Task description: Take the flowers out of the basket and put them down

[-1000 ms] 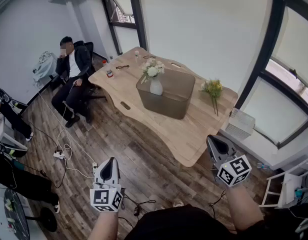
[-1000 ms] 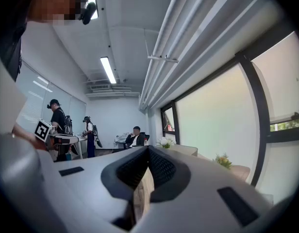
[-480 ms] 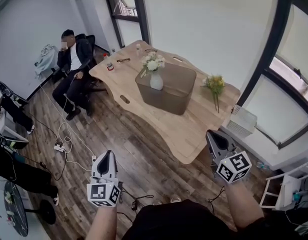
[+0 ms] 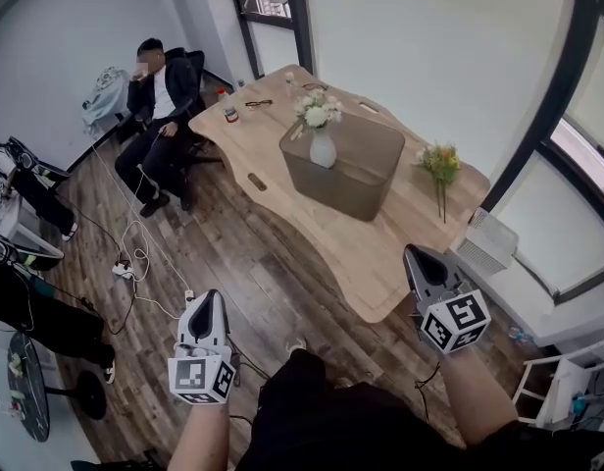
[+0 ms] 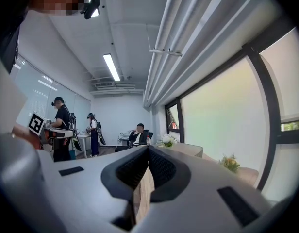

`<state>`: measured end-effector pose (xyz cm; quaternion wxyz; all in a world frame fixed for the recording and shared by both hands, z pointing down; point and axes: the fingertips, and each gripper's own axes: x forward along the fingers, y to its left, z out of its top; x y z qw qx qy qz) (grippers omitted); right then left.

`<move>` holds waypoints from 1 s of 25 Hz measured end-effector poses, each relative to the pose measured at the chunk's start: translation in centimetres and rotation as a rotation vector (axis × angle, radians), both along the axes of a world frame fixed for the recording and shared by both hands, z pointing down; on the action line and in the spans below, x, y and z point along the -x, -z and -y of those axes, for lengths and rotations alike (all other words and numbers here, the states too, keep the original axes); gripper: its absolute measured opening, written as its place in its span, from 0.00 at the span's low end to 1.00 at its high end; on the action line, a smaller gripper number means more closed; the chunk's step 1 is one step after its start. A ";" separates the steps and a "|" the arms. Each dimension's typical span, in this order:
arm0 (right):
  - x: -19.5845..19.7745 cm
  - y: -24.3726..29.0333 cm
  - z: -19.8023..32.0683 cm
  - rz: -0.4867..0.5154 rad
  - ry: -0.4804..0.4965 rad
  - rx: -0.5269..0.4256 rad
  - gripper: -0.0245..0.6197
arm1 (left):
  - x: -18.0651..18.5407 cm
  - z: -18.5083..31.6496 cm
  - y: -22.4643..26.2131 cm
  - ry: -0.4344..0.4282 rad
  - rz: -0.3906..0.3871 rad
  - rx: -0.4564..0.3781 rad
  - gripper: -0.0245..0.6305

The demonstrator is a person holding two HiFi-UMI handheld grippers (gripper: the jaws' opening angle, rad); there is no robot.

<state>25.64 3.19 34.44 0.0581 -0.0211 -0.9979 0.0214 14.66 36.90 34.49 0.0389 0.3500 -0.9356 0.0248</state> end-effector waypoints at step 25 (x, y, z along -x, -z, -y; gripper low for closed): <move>19.2 0.1 1.2 -0.028 -0.190 0.007 0.07 | 26.0 6.5 -0.6 -0.250 -0.010 -0.015 0.04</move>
